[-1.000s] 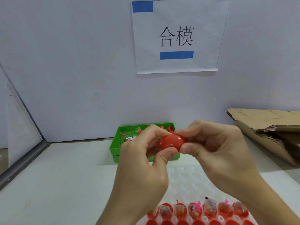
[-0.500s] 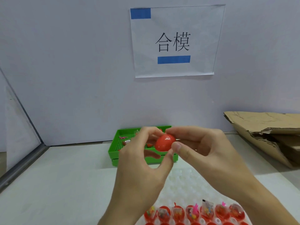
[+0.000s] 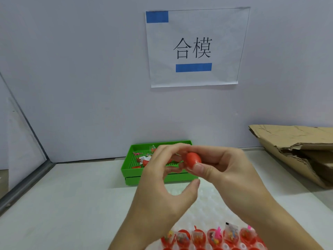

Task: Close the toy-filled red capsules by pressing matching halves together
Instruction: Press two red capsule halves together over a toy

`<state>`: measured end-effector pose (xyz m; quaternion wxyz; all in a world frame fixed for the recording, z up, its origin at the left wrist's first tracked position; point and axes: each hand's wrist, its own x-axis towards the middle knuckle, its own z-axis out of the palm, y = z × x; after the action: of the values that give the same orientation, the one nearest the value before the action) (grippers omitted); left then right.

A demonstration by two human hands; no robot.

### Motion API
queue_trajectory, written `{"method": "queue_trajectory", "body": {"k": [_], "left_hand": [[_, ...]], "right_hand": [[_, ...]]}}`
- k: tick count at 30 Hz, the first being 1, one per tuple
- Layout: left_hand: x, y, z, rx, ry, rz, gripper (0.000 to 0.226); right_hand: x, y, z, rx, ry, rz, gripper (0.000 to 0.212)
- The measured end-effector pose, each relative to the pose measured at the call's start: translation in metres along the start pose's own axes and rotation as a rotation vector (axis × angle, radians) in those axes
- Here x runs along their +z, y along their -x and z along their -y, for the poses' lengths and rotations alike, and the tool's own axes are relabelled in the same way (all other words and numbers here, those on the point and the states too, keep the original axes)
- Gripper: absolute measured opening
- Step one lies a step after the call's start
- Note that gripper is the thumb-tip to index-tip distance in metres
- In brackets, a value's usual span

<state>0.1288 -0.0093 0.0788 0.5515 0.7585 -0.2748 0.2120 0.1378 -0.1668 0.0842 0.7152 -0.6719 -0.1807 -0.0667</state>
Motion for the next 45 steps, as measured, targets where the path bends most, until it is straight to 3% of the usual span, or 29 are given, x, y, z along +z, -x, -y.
{"method": "queue_trajectory", "body": {"k": [3,7,13,21,26,30,33,36,43,45], "left_hand": [[-0.008,-0.001,0.003,-0.092,0.219,0.057,0.049],[-0.006,-0.004,0.006,-0.029,0.034,0.026,0.04],[-0.006,-0.004,0.006,0.116,-0.151,-0.025,0.033],[-0.006,-0.002,0.001,0.173,-0.132,0.0,0.031],[-0.007,-0.003,0.002,0.091,-0.095,-0.002,0.037],[-0.003,-0.004,0.003,-0.165,0.207,-0.099,0.023],[0.0,-0.006,0.005,-0.43,0.658,-0.198,0.038],[0.004,-0.007,0.005,-0.547,0.919,-0.227,0.045],[0.007,-0.006,0.009,-0.571,1.007,-0.242,0.041],[0.006,-0.007,0.011,-0.559,0.968,-0.253,0.043]], "right_hand": [[-0.006,-0.002,-0.003,0.02,-0.059,0.006,0.036],[-0.007,-0.002,-0.005,0.02,-0.158,0.118,0.039],[-0.005,-0.001,-0.01,0.046,-0.23,0.131,0.041],[-0.004,-0.001,0.004,0.255,-0.562,0.246,0.056],[0.006,-0.001,0.002,0.265,-0.609,0.252,0.043],[0.008,-0.002,0.004,0.325,-0.551,0.207,0.043],[0.006,-0.001,0.006,0.31,-0.366,0.163,0.038],[0.007,0.0,0.004,0.228,-0.189,0.086,0.034],[0.008,0.002,-0.001,0.062,0.123,0.046,0.022],[0.006,0.002,-0.003,0.007,0.239,0.02,0.026]]}}
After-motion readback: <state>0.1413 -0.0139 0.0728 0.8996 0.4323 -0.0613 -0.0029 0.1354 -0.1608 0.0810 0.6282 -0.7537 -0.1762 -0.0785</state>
